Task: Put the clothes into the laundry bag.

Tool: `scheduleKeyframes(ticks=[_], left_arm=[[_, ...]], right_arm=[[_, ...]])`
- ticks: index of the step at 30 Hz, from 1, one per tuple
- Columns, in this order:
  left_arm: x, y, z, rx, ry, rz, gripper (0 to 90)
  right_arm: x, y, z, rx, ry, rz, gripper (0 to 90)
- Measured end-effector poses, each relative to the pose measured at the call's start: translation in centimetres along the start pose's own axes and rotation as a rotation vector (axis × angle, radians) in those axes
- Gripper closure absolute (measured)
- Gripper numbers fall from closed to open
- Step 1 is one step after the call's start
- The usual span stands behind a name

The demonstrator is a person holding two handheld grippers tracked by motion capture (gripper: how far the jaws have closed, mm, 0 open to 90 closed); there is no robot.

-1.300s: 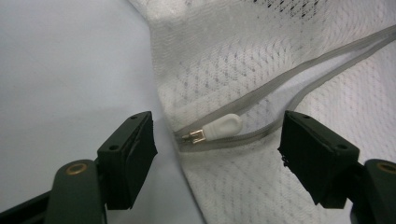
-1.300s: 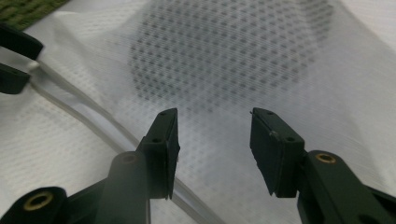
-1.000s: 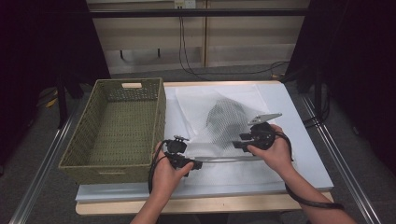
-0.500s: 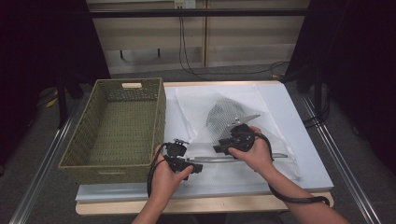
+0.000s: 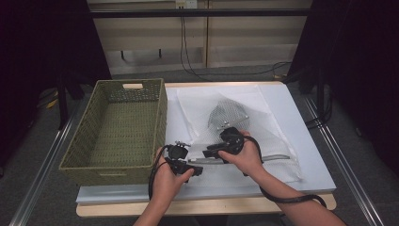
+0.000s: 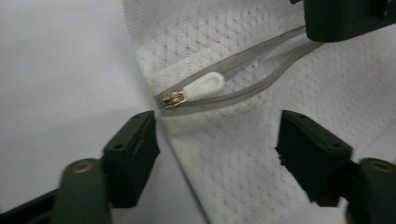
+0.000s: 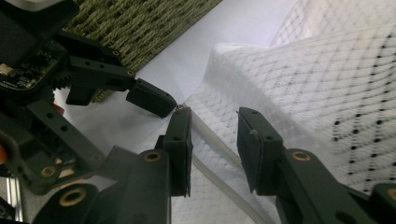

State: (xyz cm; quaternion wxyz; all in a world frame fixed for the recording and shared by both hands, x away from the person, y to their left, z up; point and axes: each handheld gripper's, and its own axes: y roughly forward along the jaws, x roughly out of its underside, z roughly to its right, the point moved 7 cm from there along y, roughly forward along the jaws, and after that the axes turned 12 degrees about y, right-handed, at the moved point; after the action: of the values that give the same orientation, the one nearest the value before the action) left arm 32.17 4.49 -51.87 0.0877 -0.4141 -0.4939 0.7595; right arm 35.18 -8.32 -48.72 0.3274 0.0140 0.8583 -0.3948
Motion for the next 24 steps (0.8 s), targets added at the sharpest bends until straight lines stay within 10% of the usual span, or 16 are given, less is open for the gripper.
scheduleKeyframes(ticks=[13,24], left_arm=[[0.3,-0.2,-0.2,-0.009,-0.037,-0.041,86.8],[-0.4,-1.0,0.9,0.008,-0.010,-0.001,89.4]], right_arm=[[0.1,0.7,-0.5,-0.017,0.006,-0.010,64.2],[0.0,1.5,-1.4,-0.060,0.008,-0.023,64.2]])
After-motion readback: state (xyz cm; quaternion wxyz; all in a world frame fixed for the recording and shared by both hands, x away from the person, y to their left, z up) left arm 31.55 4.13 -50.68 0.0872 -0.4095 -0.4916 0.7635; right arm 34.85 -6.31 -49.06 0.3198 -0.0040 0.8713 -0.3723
